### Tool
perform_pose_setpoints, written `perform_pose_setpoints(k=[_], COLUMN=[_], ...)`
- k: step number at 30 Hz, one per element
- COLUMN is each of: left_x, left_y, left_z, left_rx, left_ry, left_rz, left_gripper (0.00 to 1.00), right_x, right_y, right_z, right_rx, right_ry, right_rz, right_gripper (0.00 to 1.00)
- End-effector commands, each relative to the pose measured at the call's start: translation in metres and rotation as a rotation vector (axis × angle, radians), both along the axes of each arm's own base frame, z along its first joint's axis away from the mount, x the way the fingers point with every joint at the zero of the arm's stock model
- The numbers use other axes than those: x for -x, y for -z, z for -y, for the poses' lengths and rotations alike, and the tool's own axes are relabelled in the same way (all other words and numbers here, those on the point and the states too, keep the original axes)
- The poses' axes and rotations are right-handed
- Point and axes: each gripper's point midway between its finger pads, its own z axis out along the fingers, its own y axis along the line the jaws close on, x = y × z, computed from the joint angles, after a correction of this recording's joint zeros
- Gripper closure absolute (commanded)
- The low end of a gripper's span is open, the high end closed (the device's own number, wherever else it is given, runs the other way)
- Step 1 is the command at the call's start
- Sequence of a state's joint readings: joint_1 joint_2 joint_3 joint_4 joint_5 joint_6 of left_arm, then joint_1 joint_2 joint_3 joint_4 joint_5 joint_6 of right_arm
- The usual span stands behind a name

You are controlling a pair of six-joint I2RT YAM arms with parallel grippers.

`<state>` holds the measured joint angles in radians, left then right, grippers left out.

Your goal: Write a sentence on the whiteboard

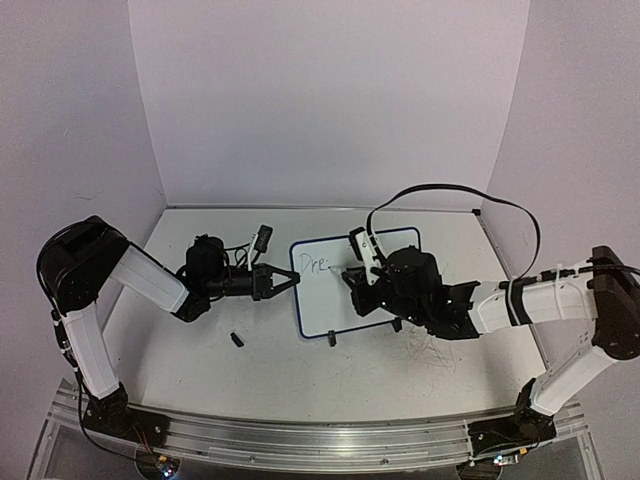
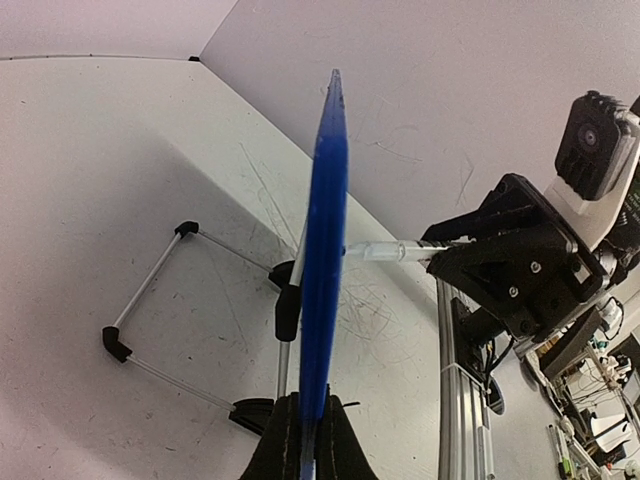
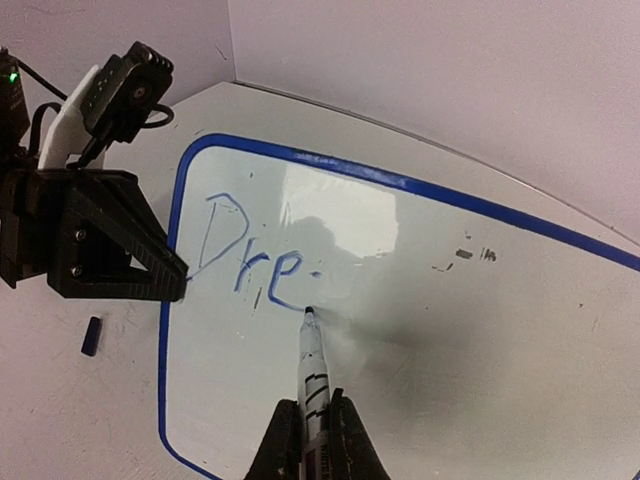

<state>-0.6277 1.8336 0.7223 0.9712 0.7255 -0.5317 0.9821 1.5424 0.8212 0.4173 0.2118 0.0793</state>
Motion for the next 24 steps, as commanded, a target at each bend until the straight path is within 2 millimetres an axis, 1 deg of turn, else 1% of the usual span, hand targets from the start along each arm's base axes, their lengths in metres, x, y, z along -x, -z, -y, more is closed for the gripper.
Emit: perform_pose_setpoints(k=[1,3,4,8,12,19,24], left_x=[0.007,0.007,0.008,0.008,0.008,0.009,0.008], left_y=[-0.029,-0.03,-0.03,-0.031,-0.032,-0.032,-0.032], left_z=[0.002,0.001,0.001,0.001,0.001,0.0,0.001], left_rx=[0.063,0.064,0.064,0.064,0.066,0.066,0.066], left_ry=[0.034,0.034,0.034,0.035,0.034,0.035,0.035], left_rz=[0.06,0.061,0.062,0.065,0.066,0.066,0.065], left_gripper=[1.0,1.0,1.0,1.0,1.0,1.0,1.0], right_x=[0.007,0.011,0.009,-0.003,-0.011,-0.017,-0.02], right_y=[-0.044,-0.048,-0.048,-0.036,-0.036,-0.028,-0.027], right_z=[0.0,0.003,0.005,0.006,0.008,0.008,0.01], right_rx=[-0.112,-0.126,-0.126,-0.097,-0.086,-0.06,-0.053], right_ry=[-0.057,-0.071,-0.063,-0.025,0.019,0.05,0.071], right_rz=[0.075,0.09,0.094,0.068,0.075,0.067,0.07], right_gripper=[1.0,1.0,1.0,1.0,1.0,1.0,1.0])
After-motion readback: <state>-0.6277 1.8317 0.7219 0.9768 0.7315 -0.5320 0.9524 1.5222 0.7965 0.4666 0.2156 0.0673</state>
